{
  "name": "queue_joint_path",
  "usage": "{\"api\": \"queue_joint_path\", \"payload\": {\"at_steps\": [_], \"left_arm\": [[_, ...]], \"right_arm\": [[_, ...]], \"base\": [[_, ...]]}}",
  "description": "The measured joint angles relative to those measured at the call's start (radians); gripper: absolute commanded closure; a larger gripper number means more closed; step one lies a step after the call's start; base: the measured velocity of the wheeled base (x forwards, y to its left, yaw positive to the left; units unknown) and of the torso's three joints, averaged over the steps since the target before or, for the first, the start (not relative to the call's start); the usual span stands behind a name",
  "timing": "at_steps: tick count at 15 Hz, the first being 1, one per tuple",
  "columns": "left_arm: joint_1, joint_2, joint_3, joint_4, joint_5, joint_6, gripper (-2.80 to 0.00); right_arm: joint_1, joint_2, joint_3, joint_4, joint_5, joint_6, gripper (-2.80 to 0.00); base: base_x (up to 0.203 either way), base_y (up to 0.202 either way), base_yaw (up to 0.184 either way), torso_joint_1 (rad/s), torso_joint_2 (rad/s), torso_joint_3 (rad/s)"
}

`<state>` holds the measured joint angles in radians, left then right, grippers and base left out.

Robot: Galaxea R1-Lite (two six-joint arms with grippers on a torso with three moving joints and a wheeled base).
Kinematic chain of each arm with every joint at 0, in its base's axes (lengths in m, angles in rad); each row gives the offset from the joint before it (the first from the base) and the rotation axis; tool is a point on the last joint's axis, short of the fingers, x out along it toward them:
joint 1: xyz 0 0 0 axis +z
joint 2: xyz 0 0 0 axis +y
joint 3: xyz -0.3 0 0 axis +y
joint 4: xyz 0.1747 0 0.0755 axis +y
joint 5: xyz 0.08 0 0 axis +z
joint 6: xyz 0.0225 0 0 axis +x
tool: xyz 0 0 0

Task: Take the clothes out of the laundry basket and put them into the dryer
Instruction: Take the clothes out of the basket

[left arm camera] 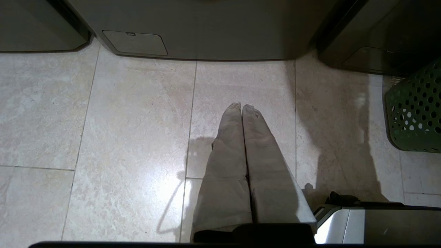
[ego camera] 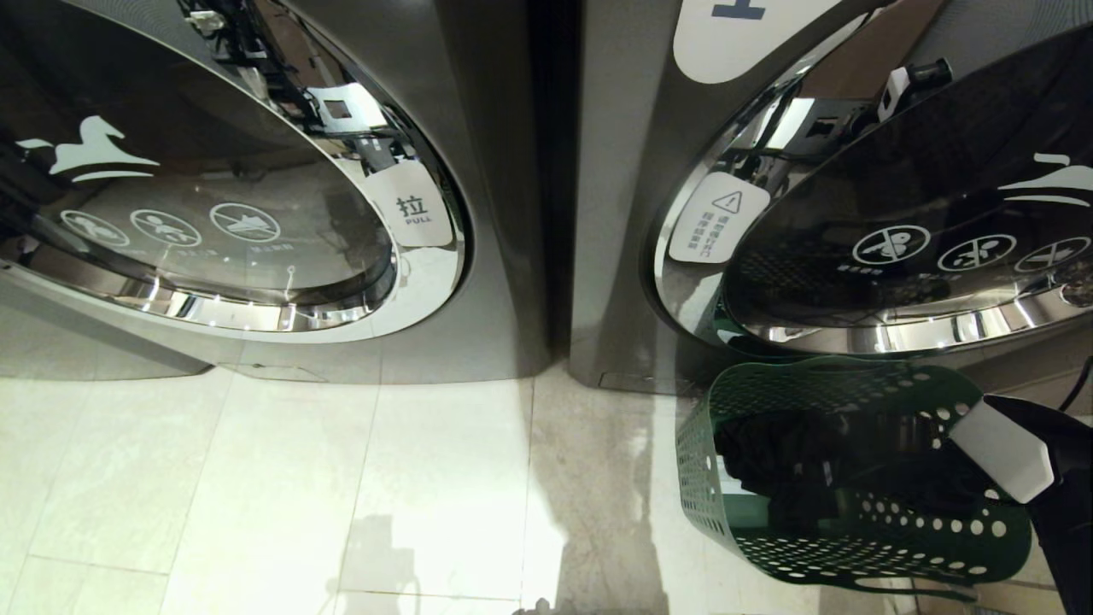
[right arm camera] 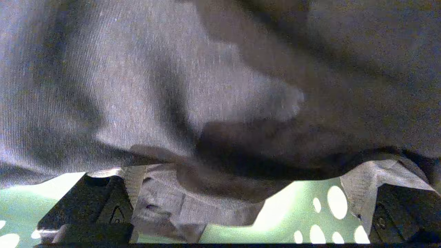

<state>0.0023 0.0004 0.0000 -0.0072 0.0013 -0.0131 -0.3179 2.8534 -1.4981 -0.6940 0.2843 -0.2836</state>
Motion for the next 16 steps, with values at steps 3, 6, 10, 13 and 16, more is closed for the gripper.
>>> {"api": "queue_joint_path", "payload": {"at_steps": [3, 6, 10, 13, 16], "left_arm": [[0.000, 0.000, 0.000, 0.000, 0.000, 0.000, 0.00], [0.000, 0.000, 0.000, 0.000, 0.000, 0.000, 0.00], [0.000, 0.000, 0.000, 0.000, 0.000, 0.000, 0.00], [0.000, 0.000, 0.000, 0.000, 0.000, 0.000, 0.00], [0.000, 0.000, 0.000, 0.000, 0.000, 0.000, 0.00]], "right_arm": [[0.000, 0.034, -0.030, -0.002, 0.000, 0.001, -2.80], [0.001, 0.058, -0.046, -0.006, 0.004, 0.000, -2.80], [0.001, 0.077, -0.057, -0.006, 0.007, 0.000, -2.80], [0.002, 0.086, -0.066, -0.006, 0.006, 0.001, 0.00], [0.002, 0.093, -0.072, -0.004, -0.001, -0.002, 0.00]], "base": [[0.000, 0.000, 0.000, 0.000, 0.00, 0.000], [0.000, 0.000, 0.000, 0.000, 0.00, 0.000], [0.000, 0.000, 0.000, 0.000, 0.00, 0.000], [0.000, 0.000, 0.000, 0.000, 0.00, 0.000], [0.000, 0.000, 0.000, 0.000, 0.00, 0.000]]}}
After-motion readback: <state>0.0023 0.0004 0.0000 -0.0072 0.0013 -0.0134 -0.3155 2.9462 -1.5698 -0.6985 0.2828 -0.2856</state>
